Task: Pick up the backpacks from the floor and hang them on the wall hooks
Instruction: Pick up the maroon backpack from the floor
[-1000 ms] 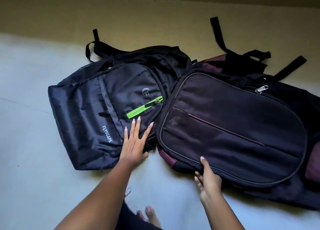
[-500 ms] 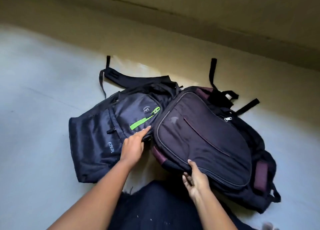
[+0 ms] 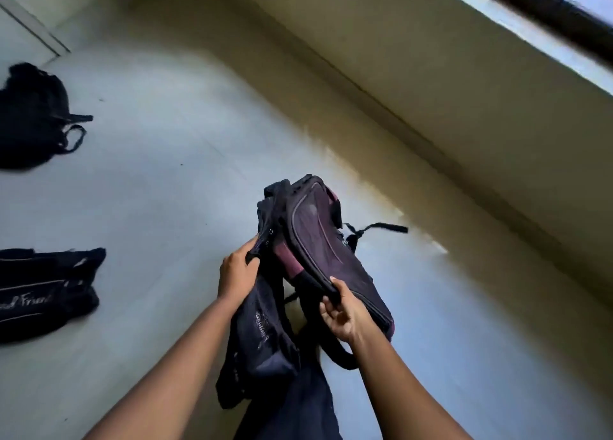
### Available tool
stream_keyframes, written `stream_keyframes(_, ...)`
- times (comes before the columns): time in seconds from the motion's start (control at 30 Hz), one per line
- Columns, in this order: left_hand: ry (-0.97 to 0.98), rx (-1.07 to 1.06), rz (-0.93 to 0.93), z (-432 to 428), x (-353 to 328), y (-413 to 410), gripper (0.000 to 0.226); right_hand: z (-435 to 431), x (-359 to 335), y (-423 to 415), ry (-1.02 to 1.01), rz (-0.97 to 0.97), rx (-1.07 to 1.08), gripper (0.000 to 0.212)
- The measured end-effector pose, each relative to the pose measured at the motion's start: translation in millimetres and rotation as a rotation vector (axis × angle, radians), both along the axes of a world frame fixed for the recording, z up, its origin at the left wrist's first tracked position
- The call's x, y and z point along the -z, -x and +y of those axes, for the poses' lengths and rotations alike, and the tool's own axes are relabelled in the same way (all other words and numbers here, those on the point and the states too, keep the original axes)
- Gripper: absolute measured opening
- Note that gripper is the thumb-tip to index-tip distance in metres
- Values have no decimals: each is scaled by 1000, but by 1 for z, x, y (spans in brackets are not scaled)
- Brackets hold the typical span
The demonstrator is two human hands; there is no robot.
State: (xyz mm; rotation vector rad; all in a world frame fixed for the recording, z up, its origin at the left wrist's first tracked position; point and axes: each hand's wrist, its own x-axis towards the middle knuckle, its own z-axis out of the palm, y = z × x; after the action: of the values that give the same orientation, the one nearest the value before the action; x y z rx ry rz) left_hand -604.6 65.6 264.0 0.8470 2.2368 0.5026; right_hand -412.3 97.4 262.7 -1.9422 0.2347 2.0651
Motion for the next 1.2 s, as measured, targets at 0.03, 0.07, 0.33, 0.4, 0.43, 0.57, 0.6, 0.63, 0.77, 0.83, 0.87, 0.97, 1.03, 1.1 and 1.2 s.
stream_keyframes(0.03, -28, -44, -22, -9, -20, 18, 54, 2, -17, 15, -15, 18, -41, 18)
stream_keyframes(0.07, -44, -75, -43, -16, -38, 34, 54, 5, -32, 29, -33, 35, -78, 18)
stream_keyframes(0.33, -152, -196, -50, -26, -127, 127, 55, 67, -98, 119, -160, 93, -321, 26)
stream_keyframes(0.4, -189, -248, -26, -15, -146, 152, 53, 89, -106, 152, -213, 122, -359, 24)
stream_keyframes(0.43, -204, -251, -19, -8, -151, 160, 52, 98, -107, 165, -234, 117, -356, 24)
stream_keyframes(0.57, -275, -307, 5, 38, -171, 223, 50, 154, -114, 237, -282, 126, -425, 25)
stream_keyframes(0.6, -271, -314, 14, 46, -173, 236, 50, 162, -115, 250, -285, 126, -425, 25)
stream_keyframes(0.63, -269, -329, 19, 60, -177, 253, 50, 178, -118, 268, -284, 128, -445, 24)
stream_keyframes(0.77, -263, -342, 19, 111, -188, 310, 50, 229, -124, 334, -309, 131, -495, 23)
stream_keyframes(0.83, -264, -354, 15, 133, -191, 335, 50, 252, -128, 364, -317, 120, -483, 22)
stream_keyframes(0.87, -261, -356, 8, 145, -191, 351, 50, 264, -129, 381, -325, 121, -469, 21)
stream_keyframes(0.97, -283, -357, -24, 176, -192, 392, 51, 295, -132, 424, -347, 112, -427, 21)
stream_keyframes(1.03, -292, -311, -48, 202, -185, 432, 51, 320, -130, 458, -358, 108, -380, 21)
stream_keyframes(1.1, -307, -262, -66, 225, -180, 467, 52, 342, -127, 487, -362, 95, -308, 20)
stream_keyframes(1.2, -285, -200, -74, 265, -176, 517, 51, 376, -121, 530, -363, 62, -225, 21)
